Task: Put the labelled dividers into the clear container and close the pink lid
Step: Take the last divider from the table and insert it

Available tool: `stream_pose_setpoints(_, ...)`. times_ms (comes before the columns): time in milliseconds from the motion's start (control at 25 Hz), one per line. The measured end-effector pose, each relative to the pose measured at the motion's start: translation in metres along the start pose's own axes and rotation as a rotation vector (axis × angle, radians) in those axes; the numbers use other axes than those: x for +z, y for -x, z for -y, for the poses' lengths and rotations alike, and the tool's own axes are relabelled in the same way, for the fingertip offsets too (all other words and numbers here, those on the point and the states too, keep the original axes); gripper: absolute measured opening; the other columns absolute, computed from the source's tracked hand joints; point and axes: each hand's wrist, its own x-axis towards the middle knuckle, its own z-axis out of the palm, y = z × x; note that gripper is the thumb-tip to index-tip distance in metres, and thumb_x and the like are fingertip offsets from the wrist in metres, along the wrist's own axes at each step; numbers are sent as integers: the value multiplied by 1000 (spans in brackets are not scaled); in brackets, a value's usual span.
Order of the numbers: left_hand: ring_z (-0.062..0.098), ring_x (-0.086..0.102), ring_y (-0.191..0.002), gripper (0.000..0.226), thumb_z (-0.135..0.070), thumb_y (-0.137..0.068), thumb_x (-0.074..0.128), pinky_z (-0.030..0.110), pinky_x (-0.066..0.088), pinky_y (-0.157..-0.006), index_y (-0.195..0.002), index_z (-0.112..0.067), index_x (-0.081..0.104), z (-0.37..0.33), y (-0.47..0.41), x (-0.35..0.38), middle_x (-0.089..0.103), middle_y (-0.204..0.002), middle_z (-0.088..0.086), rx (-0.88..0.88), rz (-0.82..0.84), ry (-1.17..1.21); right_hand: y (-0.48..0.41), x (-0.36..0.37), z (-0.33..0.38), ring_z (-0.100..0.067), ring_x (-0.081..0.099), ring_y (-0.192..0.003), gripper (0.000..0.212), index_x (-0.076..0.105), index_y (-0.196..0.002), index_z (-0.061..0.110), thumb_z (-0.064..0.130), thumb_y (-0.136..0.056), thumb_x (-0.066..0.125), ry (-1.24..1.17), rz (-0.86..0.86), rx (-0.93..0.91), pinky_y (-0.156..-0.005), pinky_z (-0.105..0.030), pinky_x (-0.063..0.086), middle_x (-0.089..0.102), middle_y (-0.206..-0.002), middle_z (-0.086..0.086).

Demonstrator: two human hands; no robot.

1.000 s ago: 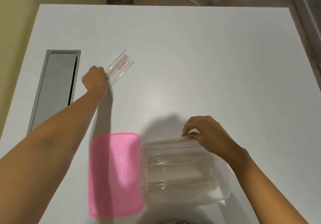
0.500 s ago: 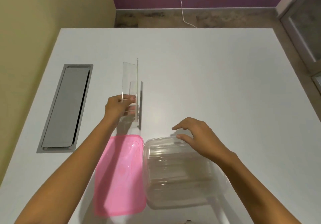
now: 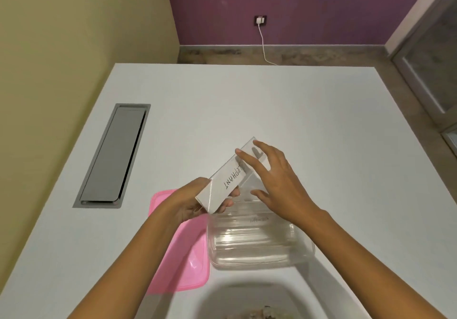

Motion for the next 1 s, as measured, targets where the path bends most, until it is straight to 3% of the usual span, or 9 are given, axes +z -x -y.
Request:
stream_pose_setpoints(160,11,62,-53,21,-10,-94,44,18,49,-47,-100,-5,64,18,19,13,71,-74,1,-59,86,-243,9,2,1,-27,40,-125,69,46,-131,29,12,-72,78,65,-53,-157,-108,-41,34,51,-130,-6)
stream_pose_setpoints(240,8,69,-69,27,-30,-97,47,17,52,-60,-102,-14,68,26,24,16,75,-84,-4,-7,40,-386,14,3,-2,-28,44,-123,58,52,-124,26,2,-75,71,119,-82,-236,-113,-44,29,57,-120,-5)
stream_pose_setpoints(360,10,63,-108,46,-57,-93,34,23,49,-88,-117,-29,63,32,29,19,68,-117,-7,89,78,-456,19,3,-5,-28,35,-136,66,51,-129,28,-12,-77,59,140,-74,-323,-119,-44,19,55,-126,-5)
stream_pose_setpoints(440,13,62,-113,38,-50,-91,51,32,50,-96,-120,-28,59,35,30,24,67,-121,-2,124,132,-482,23,2,-2,-25,28,-141,77,47,-134,28,-19,-74,56,110,-72,-342,-119,-42,19,50,-136,-4)
stream_pose_setpoints(600,19,66,-109,32,-18,-85,68,33,53,-93,-117,-17,62,44,23,34,69,-118,7,220,70,-336,35,2,17,-12,18,-144,67,34,-139,35,-7,-88,46,-354,-206,-21,-116,-15,15,28,-152,6)
stream_pose_setpoints(680,13,70,-97,28,-12,-83,69,25,57,-79,-110,-20,65,49,20,40,74,-106,0,286,-23,-208,42,4,26,-6,34,-133,54,32,-133,41,6,-94,46,-658,-247,209,-110,-19,31,31,-145,8)
stream_pose_setpoints(760,13,71,-94,30,-14,-80,71,28,58,-77,-108,-20,65,54,16,44,75,-102,-2,353,-70,-114,50,7,28,-2,49,-116,43,33,-129,41,26,-94,54,-832,-128,363,-94,-26,47,40,-136,8)
stream_pose_setpoints(840,15,70,-95,29,-18,-78,72,29,58,-79,-107,-21,66,58,11,47,74,-102,-2,415,-97,-58,58,9,26,-1,57,-107,44,38,-126,38,36,-89,61,-922,47,424,-85,-21,49,49,-130,8)
stream_pose_setpoints(1000,10,71,-95,19,-29,-79,69,21,57,-75,-98,-26,72,67,9,50,75,-100,-5,460,-113,-50,69,14,20,-4,62,-104,55,48,-128,28,30,-80,73,-947,218,418,-90,-22,50,59,-122,6)
